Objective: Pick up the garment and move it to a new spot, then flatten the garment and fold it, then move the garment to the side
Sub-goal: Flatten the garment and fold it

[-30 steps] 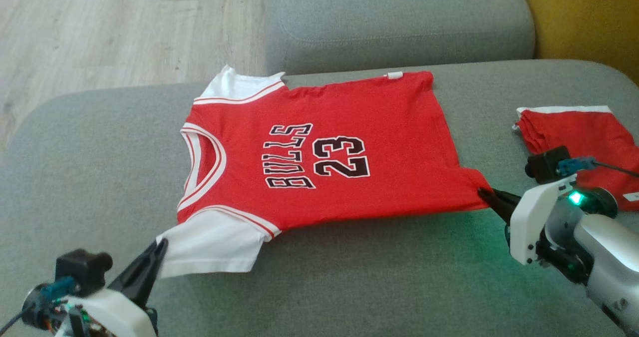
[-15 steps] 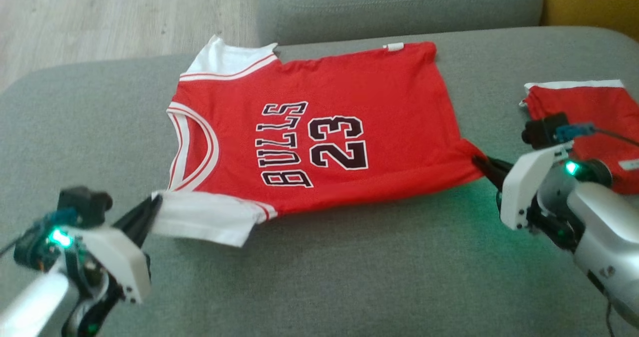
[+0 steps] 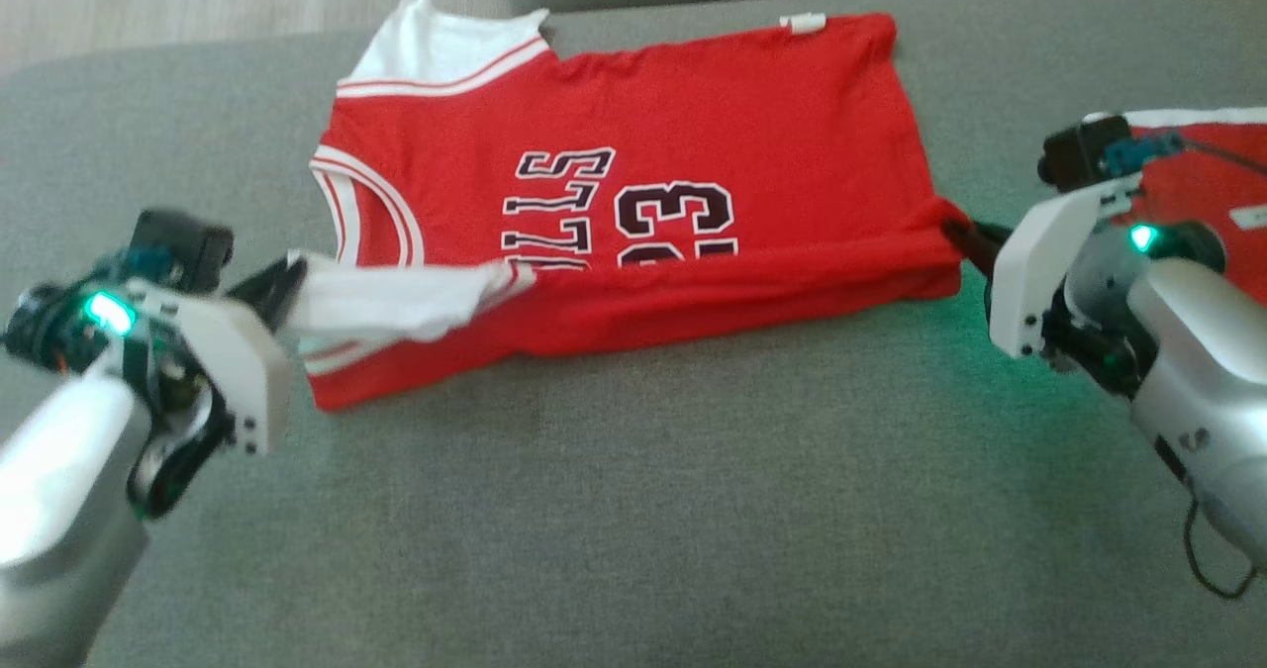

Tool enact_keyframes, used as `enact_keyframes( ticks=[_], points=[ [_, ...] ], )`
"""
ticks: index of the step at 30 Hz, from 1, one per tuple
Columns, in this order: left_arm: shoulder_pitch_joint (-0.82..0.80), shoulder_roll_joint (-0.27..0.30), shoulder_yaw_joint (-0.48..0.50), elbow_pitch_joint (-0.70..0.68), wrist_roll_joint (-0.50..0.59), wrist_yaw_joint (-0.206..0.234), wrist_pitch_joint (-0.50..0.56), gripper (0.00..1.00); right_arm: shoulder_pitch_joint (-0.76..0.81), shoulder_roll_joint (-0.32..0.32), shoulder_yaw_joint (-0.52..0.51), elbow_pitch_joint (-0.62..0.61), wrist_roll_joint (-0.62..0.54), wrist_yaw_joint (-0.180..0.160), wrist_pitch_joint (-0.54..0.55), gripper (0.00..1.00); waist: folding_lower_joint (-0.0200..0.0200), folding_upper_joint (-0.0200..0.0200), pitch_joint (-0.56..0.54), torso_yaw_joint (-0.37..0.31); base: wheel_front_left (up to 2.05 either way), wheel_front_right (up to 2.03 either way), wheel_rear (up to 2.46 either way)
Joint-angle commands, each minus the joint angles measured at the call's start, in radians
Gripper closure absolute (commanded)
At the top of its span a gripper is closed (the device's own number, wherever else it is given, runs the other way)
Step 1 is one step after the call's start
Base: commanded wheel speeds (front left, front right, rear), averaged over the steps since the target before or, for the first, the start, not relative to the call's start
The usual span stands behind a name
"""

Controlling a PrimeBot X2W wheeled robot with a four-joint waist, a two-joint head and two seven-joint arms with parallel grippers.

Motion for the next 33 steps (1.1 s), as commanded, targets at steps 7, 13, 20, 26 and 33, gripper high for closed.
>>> enact_keyframes(
  ticks=[7,13,20,26,33],
  points=[
    [-0.229,-0.019,-0.021,0.156,0.103,-0.033,-0.046,1.0,-0.099,0.027,0.01,0.043,-0.028,-0.001,0.01,1.0,-0.0002,-0.0001,0.072,-0.005,0.0,0.0,0.0],
    [-0.312,-0.071,-0.068,0.284,0.143,-0.046,-0.099,1.0,-0.142,0.056,0.028,0.092,-0.038,-0.001,0.012,1.0,-0.0002,-0.0001,0.102,-0.009,0.0,0.0,0.0],
    [-0.388,-0.14,-0.079,0.402,0.169,-0.038,-0.227,0.0,-0.185,0.092,-0.004,0.183,-0.027,-0.001,-0.046,0.0,-0.0002,-0.0001,0.114,-0.003,0.0,0.0,0.0],
    [-0.41,-0.22,0.02,0.473,0.129,0.055,-0.511,0.0,-0.206,0.149,-0.108,0.239,0.015,-0.001,-0.268,0.0,-0.0002,-0.0001,0.084,0.006,0.0,0.0,0.0],
    [-0.324,-0.261,0.208,0.334,0.088,0.119,-0.638,0.0,-0.169,0.167,-0.189,0.25,-0.044,-0.001,-0.545,0.0,-0.0002,-0.0001,0.013,0.005,0.0,0.0,0.0]
  ],
)
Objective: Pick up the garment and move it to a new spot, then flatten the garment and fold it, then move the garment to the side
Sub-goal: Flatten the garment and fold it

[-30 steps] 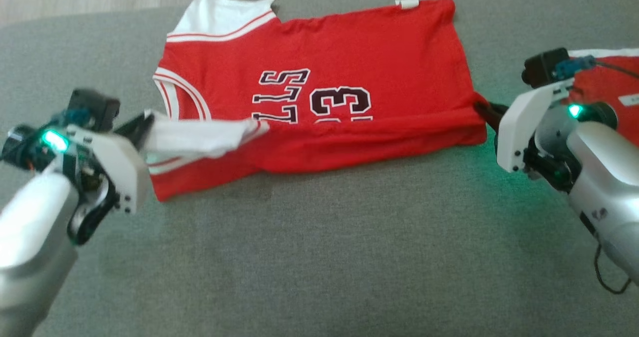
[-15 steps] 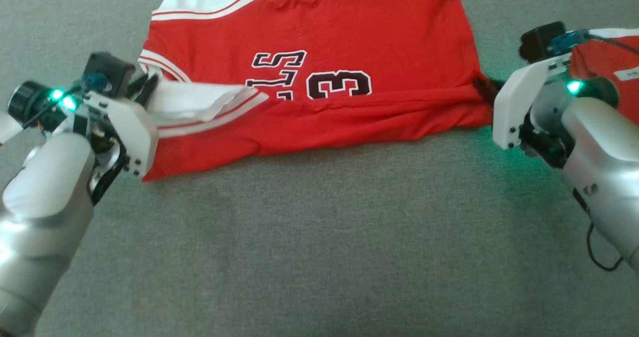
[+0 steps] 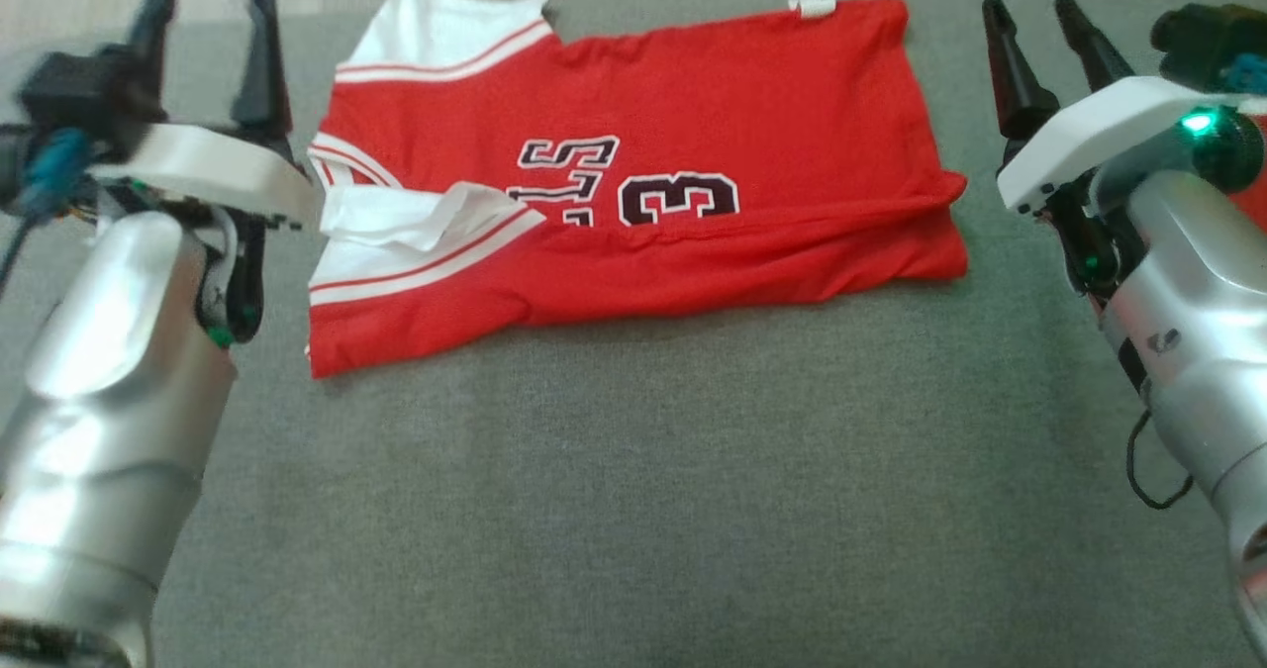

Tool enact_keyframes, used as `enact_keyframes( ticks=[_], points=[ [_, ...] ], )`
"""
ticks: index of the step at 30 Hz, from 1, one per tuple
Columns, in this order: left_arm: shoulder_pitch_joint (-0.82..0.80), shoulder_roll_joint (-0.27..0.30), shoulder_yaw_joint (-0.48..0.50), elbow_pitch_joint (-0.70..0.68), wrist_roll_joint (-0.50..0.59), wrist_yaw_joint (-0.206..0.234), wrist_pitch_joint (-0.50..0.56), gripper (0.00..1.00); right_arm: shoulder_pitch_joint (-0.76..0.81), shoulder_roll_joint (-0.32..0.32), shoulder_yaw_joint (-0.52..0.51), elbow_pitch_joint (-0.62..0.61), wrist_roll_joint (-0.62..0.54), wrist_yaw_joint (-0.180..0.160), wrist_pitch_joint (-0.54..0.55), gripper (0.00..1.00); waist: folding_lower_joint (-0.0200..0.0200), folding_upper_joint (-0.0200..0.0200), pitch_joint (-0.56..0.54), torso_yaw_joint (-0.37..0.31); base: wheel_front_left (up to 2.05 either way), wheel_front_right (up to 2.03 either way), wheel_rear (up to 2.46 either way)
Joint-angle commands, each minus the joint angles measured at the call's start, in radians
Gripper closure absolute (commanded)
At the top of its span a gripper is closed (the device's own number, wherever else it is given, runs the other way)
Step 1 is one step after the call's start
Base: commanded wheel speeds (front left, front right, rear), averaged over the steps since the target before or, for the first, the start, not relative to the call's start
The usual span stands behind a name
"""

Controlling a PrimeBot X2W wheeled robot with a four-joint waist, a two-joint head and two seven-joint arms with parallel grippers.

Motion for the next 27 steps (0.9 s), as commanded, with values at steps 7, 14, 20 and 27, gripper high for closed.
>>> enact_keyframes(
  ticks=[7,14,20,27],
  points=[
    [0.235,-0.003,0.252,-0.333,0.1,0.042,-0.009,0.0,0.187,-0.001,-0.363,-0.316,-0.288,-0.001,-0.015,0.0,0.0001,0.0,-0.079,-0.008,0.0,0.0,0.0],
    [0.504,-0.126,0.39,-0.479,0.165,0.02,-0.01,0.0,0.546,0.187,-0.641,-0.61,-0.644,-0.001,-0.015,0.0,0.0001,0.0,-0.131,-0.021,0.0,0.0,0.0],
    [0.65,-0.207,0.486,-0.494,0.209,-0.027,-0.01,0.0,0.705,0.249,-0.686,-0.68,-0.754,-0.001,-0.015,0.0,0.0001,0.0,-0.146,-0.033,0.0,0.0,0.0],
    [0.692,-0.25,0.548,-0.452,0.265,-0.068,-0.01,0.0,0.739,0.253,-0.666,-0.707,-0.734,-0.001,-0.015,0.0,0.0001,0.0,-0.141,-0.048,0.0,0.0,0.0]
  ],
)
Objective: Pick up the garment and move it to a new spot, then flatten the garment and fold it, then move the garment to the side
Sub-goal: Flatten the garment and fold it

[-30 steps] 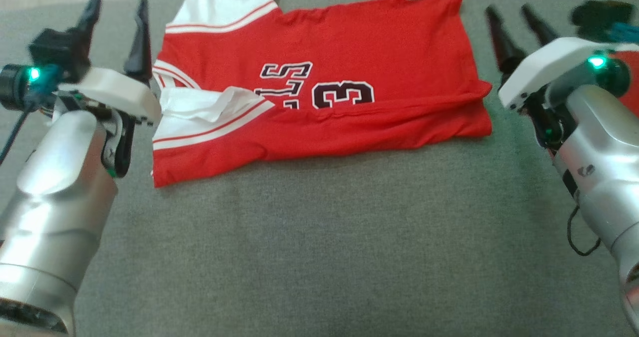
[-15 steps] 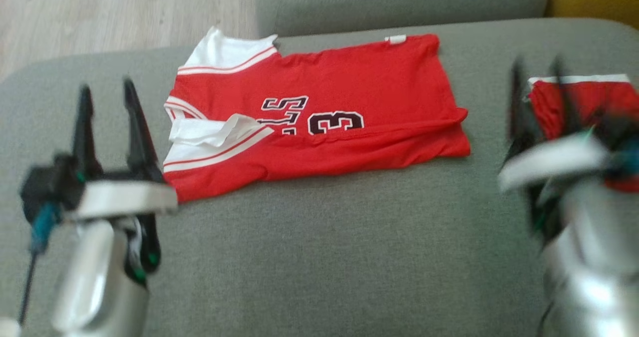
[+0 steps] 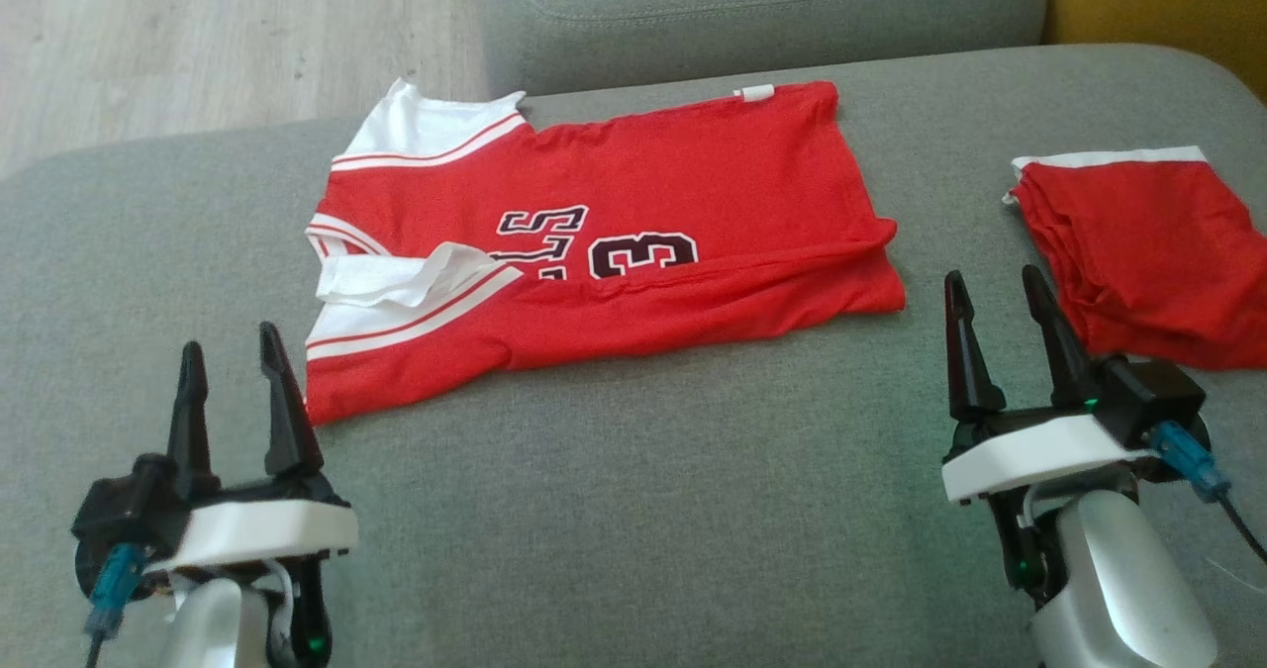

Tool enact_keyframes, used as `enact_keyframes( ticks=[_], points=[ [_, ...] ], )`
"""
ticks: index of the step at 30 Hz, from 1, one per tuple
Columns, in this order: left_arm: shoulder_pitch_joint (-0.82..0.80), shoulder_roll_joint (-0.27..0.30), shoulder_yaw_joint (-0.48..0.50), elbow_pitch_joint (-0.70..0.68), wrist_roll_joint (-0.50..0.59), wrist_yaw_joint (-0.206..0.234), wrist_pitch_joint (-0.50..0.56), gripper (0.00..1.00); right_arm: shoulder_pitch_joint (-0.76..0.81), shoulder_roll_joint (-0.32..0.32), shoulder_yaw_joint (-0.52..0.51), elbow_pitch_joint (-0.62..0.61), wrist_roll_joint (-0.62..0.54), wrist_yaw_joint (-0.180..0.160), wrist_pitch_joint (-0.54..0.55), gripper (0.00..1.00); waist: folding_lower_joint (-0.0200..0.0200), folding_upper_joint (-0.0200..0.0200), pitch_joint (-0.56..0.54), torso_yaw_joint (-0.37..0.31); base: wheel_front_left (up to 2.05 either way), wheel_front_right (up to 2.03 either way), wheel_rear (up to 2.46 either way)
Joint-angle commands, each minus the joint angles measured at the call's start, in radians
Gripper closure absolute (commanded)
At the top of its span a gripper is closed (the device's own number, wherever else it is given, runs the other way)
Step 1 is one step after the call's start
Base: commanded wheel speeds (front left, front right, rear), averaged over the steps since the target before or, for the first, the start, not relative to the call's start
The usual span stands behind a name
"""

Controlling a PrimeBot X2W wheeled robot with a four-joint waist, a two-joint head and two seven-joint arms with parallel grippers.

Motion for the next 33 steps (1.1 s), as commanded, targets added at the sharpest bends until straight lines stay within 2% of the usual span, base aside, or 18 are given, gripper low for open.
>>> enact_keyframes(
  ticks=[1,5,8,12,17,22,28,33],
  points=[
    [-0.041,0.005,0.043,-0.013,0.021,-0.006,-0.005,0.0,-0.037,0.004,0.024,-0.044,0.008,-0.001,-0.006,0.0,0.0001,-0.0001,0.006,-0.004,0.0,0.0,0.0],
    [-0.075,0.002,0.042,0.051,0.052,-0.015,-0.005,0.0,-0.05,0.004,0.029,-0.059,0.02,-0.001,-0.006,0.0,0.0001,-0.0001,0.028,-0.012,0.0,0.0,0.0],
    [-0.114,0.013,0.036,0.134,0.074,-0.002,0.0,0.0,-0.058,0.004,0.035,-0.071,0.033,-0.001,-0.006,0.0,0.0001,-0.0001,0.048,-0.019,0.0,0.0,0.0],
    [-0.181,0.031,0.044,0.243,0.07,0.018,0.047,0.0,-0.068,0.004,0.049,-0.084,0.045,-0.001,-0.006,0.0,0.0001,-0.0001,0.077,-0.028,0.0,0.0,0.0],
    [-0.246,0.059,0.025,0.353,0.077,0.019,0.139,0.0,-0.084,0.004,0.057,-0.095,0.054,-0.001,-0.006,0.0,0.0001,-0.0001,0.112,-0.04,0.0,0.0,0.0],
    [-0.286,0.077,0.026,0.424,0.085,0.054,0.186,0.0,-0.096,0.004,0.064,-0.105,0.067,-0.001,-0.006,0.0,0.0001,-0.0001,0.136,-0.051,0.0,0.0,0.0],
    [-0.304,0.086,0.016,0.478,0.083,0.056,0.227,0.0,-0.104,0.004,0.074,-0.107,0.077,-0.001,-0.006,0.0,0.0001,-0.0001,0.148,-0.061,0.0,0.0,0.0],
    [-0.314,0.094,0.01,0.511,0.085,0.075,0.263,0.0,-0.11,0.004,0.079,-0.109,0.084,-0.001,-0.006,0.0,0.0001,-0.0001,0.155,-0.067,0.0,0.0,0.0]
  ],
)
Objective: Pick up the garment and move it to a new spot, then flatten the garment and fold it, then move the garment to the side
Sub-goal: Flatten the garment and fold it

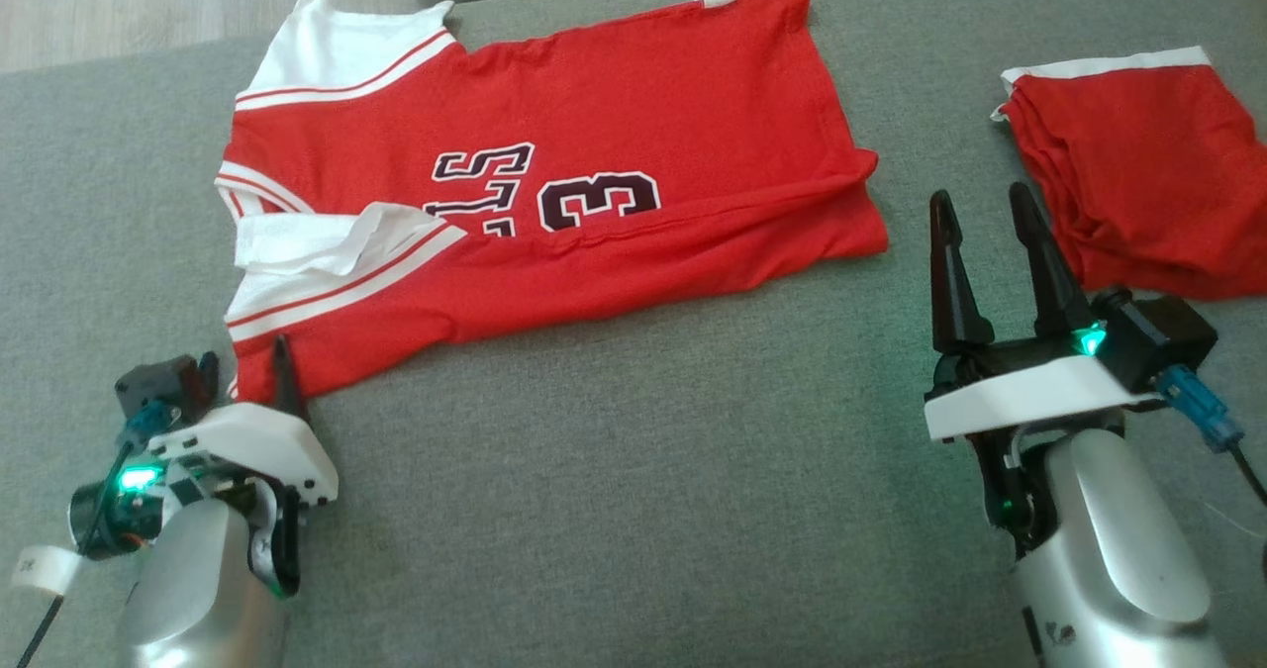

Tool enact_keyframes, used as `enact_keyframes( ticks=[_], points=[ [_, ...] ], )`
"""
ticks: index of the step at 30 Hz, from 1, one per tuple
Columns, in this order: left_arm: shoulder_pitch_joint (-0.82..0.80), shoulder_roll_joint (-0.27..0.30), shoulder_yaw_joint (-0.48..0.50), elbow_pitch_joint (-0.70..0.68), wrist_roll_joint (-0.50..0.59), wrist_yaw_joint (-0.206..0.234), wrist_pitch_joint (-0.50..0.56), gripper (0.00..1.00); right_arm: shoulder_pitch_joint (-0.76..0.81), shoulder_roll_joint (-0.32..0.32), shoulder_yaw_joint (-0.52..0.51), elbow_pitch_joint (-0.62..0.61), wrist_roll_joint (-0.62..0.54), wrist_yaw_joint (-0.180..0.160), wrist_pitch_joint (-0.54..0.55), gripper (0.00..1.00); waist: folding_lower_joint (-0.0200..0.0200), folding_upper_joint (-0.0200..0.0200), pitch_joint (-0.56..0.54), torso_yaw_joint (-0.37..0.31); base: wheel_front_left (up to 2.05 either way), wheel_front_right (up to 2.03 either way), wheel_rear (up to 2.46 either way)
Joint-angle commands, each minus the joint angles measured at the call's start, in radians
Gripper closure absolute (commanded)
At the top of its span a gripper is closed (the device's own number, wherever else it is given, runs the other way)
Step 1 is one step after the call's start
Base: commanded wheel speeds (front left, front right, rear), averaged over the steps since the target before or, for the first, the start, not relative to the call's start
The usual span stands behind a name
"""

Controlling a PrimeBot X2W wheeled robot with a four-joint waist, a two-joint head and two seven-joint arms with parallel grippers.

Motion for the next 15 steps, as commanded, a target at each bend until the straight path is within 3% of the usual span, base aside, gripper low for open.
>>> enact_keyframes(
  ticks=[1,4,5,6,7,15],
  points=[
    [-0.017,0.032,0.02,-0.005,0.004,0.008,0.008,0.0,-0.031,0.004,0.026,-0.037,0.006,-0.001,-0.006,0.0,0.0,0.0,0.001,0.0,0.0,0.0,0.0],
    [-0.016,0.035,0.014,0.012,0.001,0.006,0.034,0.0,-0.032,0.004,0.031,-0.037,0.005,-0.001,-0.006,0.0,0.0,0.0,0.0,-0.002,0.0,0.0,0.0],
    [-0.015,0.036,0.011,0.016,0.0,0.004,0.044,0.13,-0.034,0.004,0.031,-0.037,0.002,-0.001,-0.006,0.0,0.0,0.0,0.0,-0.002,0.0,0.0,0.0],
    [-0.014,0.037,0.007,0.02,-0.003,-0.003,0.057,0.82,-0.04,0.004,0.014,-0.038,-0.015,-0.001,-0.006,0.0,0.0,0.0,-0.002,-0.002,0.0,0.0,0.0],
    [-0.014,0.037,0.005,0.017,-0.006,-0.009,0.054,1.0,-0.042,0.004,0.002,-0.036,-0.017,-0.001,-0.006,0.0,0.0,0.0,-0.004,-0.001,0.0,0.0,0.0],
    [-0.022,0.039,0.01,-0.064,-0.012,-0.008,-0.069,1.0,-0.081,0.004,-0.056,0.024,-0.055,-0.001,-0.004,0.0,0.0,0.0,-0.022,0.018,0.0,0.0,0.0]
  ],
)
